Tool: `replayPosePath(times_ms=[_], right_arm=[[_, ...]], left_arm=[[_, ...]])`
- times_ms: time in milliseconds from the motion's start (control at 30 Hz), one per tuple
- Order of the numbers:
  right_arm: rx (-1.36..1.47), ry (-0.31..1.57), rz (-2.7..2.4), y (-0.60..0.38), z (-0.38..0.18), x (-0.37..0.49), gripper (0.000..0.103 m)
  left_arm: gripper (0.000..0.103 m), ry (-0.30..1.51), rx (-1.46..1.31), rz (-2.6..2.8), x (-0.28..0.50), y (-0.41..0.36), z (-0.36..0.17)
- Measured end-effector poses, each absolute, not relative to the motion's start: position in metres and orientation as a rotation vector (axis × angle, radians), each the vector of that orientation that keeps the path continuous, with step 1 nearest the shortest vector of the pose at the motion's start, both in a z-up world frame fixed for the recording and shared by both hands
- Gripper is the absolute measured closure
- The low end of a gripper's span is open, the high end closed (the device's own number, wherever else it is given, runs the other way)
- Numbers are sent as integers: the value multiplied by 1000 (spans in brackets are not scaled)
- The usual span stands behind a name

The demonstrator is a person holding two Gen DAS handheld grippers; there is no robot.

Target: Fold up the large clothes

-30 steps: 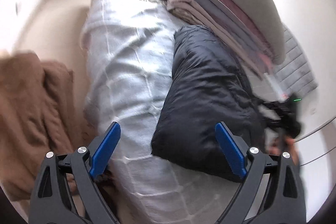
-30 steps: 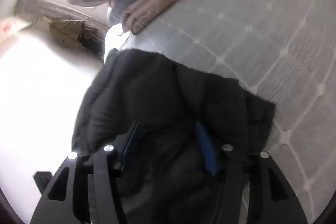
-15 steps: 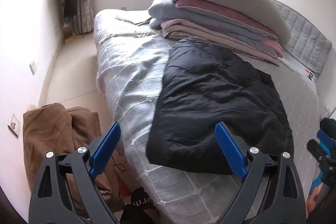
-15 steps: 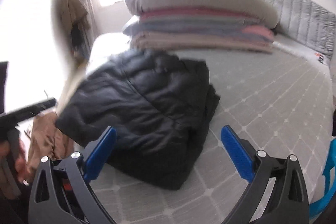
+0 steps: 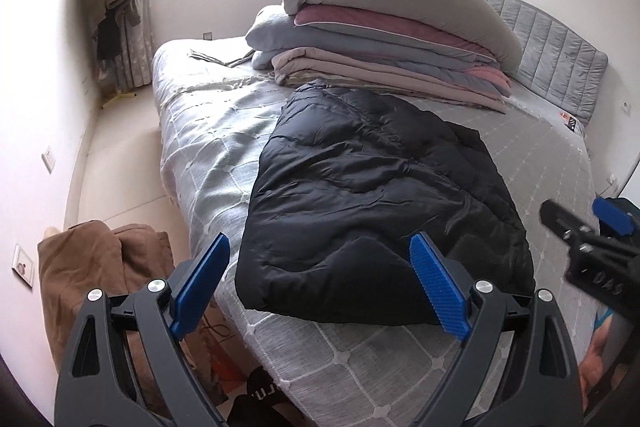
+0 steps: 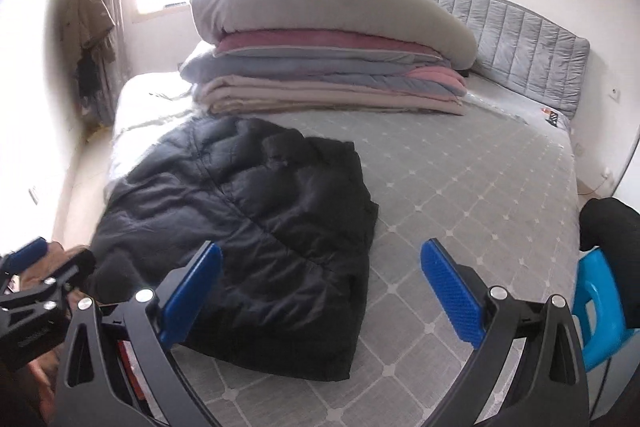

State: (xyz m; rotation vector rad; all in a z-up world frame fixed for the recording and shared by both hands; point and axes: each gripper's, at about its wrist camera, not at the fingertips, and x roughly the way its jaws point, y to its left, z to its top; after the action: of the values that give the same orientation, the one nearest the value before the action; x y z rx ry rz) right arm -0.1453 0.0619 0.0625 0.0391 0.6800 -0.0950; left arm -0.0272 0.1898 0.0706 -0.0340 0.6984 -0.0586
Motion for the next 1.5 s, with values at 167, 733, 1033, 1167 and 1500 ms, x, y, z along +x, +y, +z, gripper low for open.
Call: replayPosePath(times_ms=[167, 733, 1033, 1167, 1500], right_arm=[[39, 690, -86, 64, 56, -143, 7], [50, 695, -58, 64, 57, -148, 7], [55, 701, -52, 65, 58, -149, 7], [56, 704, -48, 65, 58, -149, 7], [63, 702, -43, 64, 59, -150, 7]], left_arm=[[15, 687, -19, -62, -28, 184, 73], [15, 673, 8, -59, -30, 179, 77], [15, 678, 8, -55, -30, 180, 78], [15, 679, 6, -51, -30, 180, 78], [8, 621, 38, -13, -32, 180, 81]])
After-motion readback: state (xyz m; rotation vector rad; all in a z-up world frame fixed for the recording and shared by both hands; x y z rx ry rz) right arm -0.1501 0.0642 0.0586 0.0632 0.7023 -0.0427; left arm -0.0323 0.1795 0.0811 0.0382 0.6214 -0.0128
